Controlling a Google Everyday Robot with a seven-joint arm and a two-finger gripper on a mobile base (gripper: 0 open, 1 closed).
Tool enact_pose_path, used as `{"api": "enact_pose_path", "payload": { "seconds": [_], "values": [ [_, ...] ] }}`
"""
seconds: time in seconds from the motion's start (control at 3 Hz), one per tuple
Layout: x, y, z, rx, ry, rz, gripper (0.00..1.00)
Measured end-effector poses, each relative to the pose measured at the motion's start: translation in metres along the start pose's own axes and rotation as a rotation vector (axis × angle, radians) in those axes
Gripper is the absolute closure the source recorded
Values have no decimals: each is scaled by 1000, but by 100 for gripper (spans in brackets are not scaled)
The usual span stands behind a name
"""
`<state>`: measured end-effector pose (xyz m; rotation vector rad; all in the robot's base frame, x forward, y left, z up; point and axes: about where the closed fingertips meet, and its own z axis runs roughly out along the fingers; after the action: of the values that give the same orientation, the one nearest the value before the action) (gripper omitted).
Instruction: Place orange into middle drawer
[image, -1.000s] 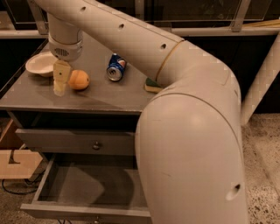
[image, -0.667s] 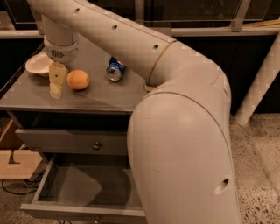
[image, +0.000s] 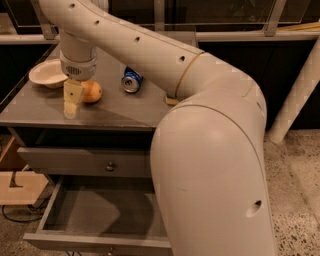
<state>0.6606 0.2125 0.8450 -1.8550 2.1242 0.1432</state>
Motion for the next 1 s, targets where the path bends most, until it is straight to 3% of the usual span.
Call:
{"api": "enact_pose_path", "payload": {
  "seconds": [0.33,0.67,1.0],
  "values": [
    [10,0,9,-9,-3,23,0],
    [11,-1,9,-9,-3,24,18],
    [11,-1,9,-9,-3,24,41]
  ]
}}
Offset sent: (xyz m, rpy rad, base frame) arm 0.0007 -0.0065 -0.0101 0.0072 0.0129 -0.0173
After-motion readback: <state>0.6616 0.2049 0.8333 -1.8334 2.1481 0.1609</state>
